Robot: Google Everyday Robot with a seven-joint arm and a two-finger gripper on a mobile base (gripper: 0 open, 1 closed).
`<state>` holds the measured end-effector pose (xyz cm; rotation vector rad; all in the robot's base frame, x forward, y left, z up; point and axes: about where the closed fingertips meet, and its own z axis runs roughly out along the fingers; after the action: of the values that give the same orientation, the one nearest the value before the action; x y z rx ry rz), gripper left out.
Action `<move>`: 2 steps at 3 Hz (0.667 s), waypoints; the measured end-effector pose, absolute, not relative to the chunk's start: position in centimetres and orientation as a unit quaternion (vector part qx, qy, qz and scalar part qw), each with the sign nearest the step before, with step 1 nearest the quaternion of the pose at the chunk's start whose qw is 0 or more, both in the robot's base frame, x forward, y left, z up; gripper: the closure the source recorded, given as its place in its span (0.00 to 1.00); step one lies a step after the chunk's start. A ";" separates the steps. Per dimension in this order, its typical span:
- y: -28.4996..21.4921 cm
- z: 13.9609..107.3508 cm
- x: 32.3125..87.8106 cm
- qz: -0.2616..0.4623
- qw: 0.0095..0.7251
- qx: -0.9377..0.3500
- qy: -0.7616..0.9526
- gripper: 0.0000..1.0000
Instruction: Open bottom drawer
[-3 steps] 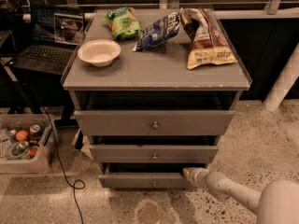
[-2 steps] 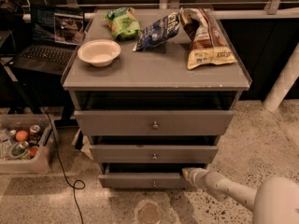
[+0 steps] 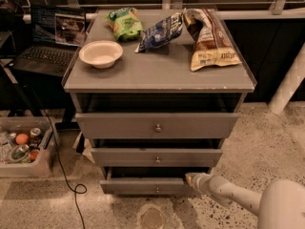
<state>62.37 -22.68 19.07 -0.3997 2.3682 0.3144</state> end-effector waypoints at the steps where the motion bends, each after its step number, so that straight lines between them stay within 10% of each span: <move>1: -22.9 18.3 60.8 0.128 0.345 -0.149 0.918 1.00; 2: -22.9 19.0 60.9 0.128 0.345 -0.149 0.918 1.00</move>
Offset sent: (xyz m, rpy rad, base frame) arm -0.0974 -0.0242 -0.0220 0.1106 0.0887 -0.0831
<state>60.86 -22.86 18.98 -0.3860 2.3843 0.3317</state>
